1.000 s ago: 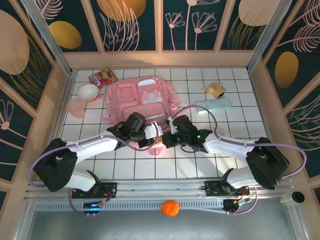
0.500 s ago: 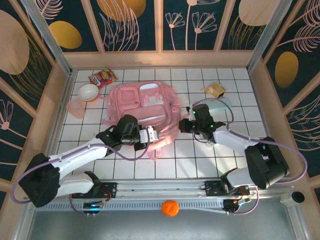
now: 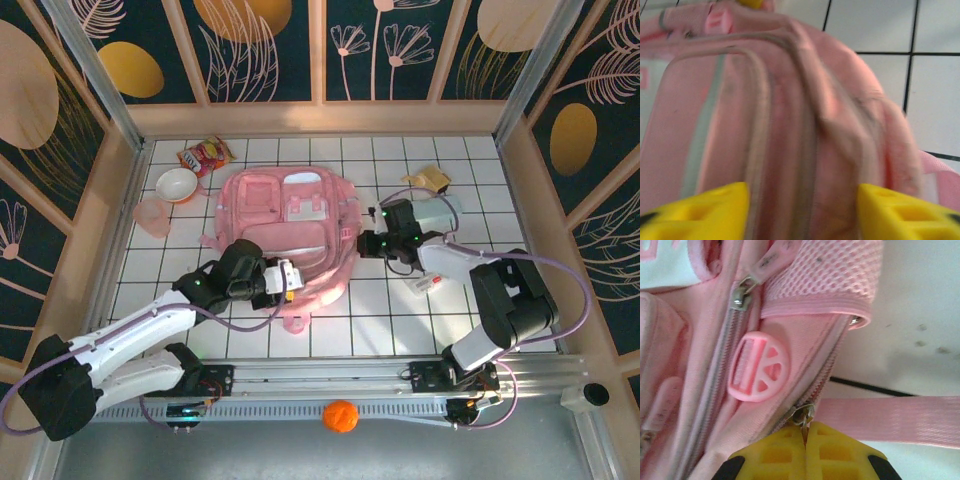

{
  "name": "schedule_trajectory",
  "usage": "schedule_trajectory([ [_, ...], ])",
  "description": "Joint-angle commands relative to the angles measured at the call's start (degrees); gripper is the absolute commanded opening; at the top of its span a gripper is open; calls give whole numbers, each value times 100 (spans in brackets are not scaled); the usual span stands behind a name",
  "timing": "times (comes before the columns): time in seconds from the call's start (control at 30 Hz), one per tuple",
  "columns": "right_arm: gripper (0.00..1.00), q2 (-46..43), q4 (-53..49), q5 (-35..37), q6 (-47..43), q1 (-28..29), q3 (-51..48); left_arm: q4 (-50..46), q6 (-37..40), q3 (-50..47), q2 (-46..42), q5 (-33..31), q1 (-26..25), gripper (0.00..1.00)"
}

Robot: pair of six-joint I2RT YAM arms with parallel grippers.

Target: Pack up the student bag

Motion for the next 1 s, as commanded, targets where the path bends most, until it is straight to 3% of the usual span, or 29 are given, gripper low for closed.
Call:
schedule_trajectory([
  [0.0,0,-270,219,262,183,493,-102,-28,-1026,323,66,16,-13,73],
  [0.07,0,-323,206,328,293,650,-103,798,-1658,221,98,569,-112,74],
  [0.1,0,-347,228,331,348,710,-109,1308,-1921,113,147,518,-247,74],
  [0.23,0,-432,196,372,451,870,-91,2119,-2132,221,851,-602,-693,76],
  [0.43,0,-599,150,405,513,930,-143,2476,-1868,385,1949,-932,-747,75],
  [0.53,0,-677,116,423,500,930,-178,2518,-1741,338,2140,-896,-749,56],
  [0.7,0,-626,54,490,410,810,-144,2727,-1634,51,1930,-784,-749,0],
  [0.97,0,-316,367,612,472,53,16,2514,-1337,-217,1403,315,-748,0],
])
